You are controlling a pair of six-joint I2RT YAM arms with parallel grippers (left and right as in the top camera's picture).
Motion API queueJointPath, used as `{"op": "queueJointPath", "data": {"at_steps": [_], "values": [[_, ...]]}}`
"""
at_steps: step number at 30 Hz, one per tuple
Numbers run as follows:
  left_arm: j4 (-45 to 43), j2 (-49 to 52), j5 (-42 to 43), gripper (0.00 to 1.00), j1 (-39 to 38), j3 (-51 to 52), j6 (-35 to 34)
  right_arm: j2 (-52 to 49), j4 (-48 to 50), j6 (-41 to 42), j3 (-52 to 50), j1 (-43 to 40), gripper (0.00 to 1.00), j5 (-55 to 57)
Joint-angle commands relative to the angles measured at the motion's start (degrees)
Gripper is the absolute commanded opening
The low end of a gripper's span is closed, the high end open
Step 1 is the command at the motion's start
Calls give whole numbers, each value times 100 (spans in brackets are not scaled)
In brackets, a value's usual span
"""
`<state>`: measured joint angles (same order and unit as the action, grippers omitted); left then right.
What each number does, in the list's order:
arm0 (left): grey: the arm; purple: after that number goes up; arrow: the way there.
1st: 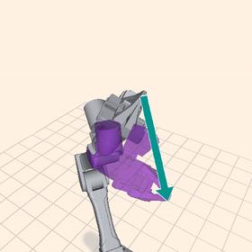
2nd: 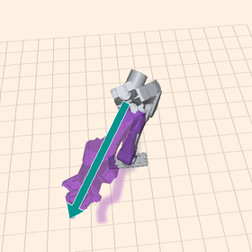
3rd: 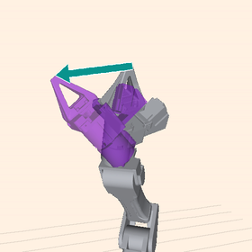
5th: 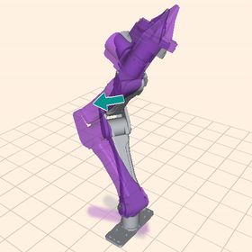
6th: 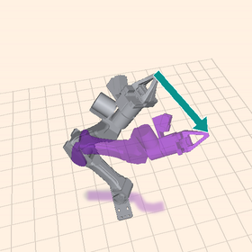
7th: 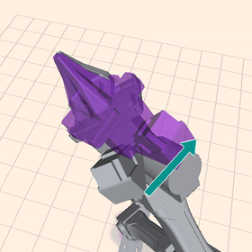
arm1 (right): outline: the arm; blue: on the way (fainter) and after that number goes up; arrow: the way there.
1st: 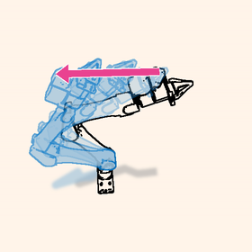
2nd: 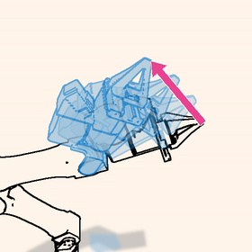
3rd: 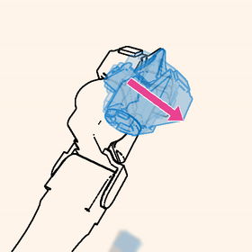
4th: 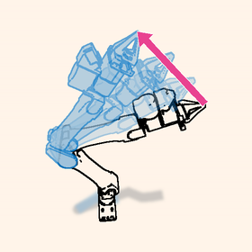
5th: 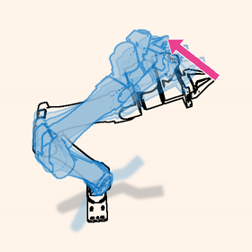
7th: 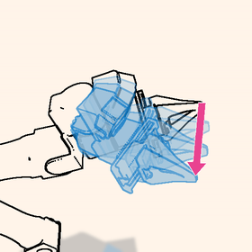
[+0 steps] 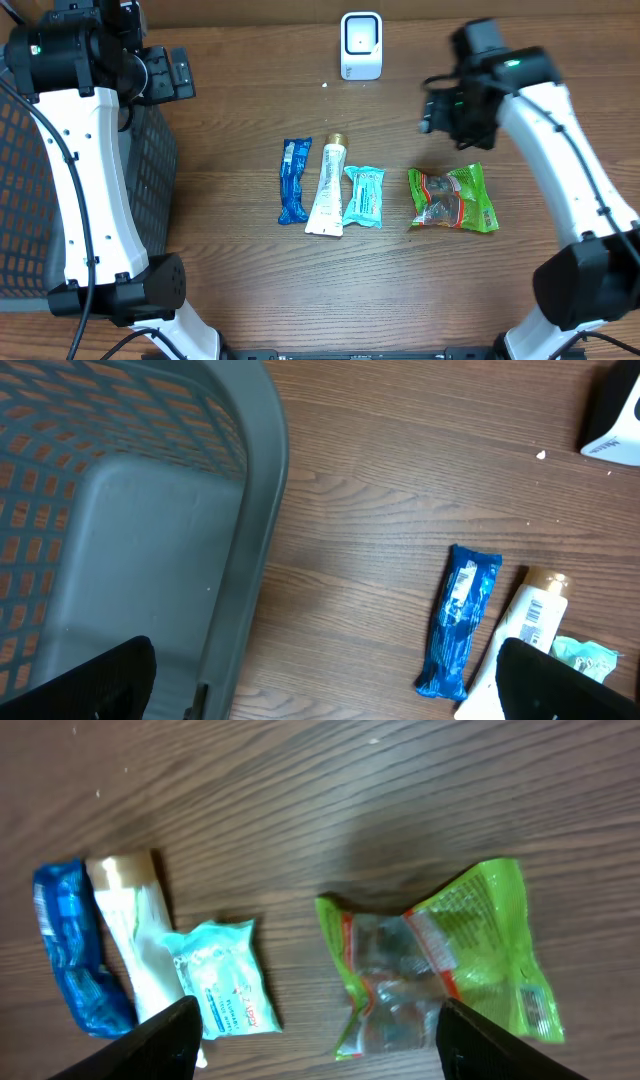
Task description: Scan the item barcode
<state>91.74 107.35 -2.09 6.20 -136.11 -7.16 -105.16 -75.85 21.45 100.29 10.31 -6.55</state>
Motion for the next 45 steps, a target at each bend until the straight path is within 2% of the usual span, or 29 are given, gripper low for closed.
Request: {"op": "queueJointPath", "data": {"at_steps": [1, 5, 7, 12, 15, 16, 17, 18, 21, 23, 27, 29, 32, 41, 45], "values": [[-9, -188, 63, 100, -22, -107, -70, -44, 48, -671, -660, -483, 76, -920], [-9, -188, 63, 100, -22, -107, -70, -44, 485, -673, -1558, -625, 76, -916], [-11, -188, 63, 99, -22, -107, -70, -44, 839, -673, -2081, -608, 73, -918], [-11, -188, 63, 100, -22, -107, -70, -44, 1722, -673, -3123, -483, 42, -898], [-9, -186, 63, 100, -22, -107, -70, -44, 2441, -671, -3668, -485, 40, -898], [-9, -188, 63, 99, -22, -107, -70, -44, 2636, -673, -3790, -485, 41, -898], [-11, -188, 63, 100, -22, -107, -70, -44, 2789, -671, -3886, -485, 52, -898], [-9, -188, 63, 100, -22, -107, -70, -44, 2857, -673, -3930, -485, 57, -898], [-9, -188, 63, 100, -22, -107, -70, -37, 2881, -675, -3891, -485, 67, -905], [-9, -188, 63, 100, -22, -107, -70, -24, 2544, -758, -3556, -501, 71, -955], [-9, -186, 63, 100, -22, -107, -70, 70, 1318, -1257, -2229, -640, 78, -988], [-9, -186, 63, 100, -22, -107, -70, 70, 748, -1255, -1668, -739, 86, -433], [-9, -186, 63, 100, -22, -107, -72, 28, 813, -1255, -1681, -896, 96, 435], [-9, -184, 63, 100, -22, -107, -70, -79, 1458, -1875, -2920, -1349, 97, -46], [-11, -184, 63, 100, -22, -107, -70, -79, 1808, -2192, -3333, -1346, 97, -935]]}}
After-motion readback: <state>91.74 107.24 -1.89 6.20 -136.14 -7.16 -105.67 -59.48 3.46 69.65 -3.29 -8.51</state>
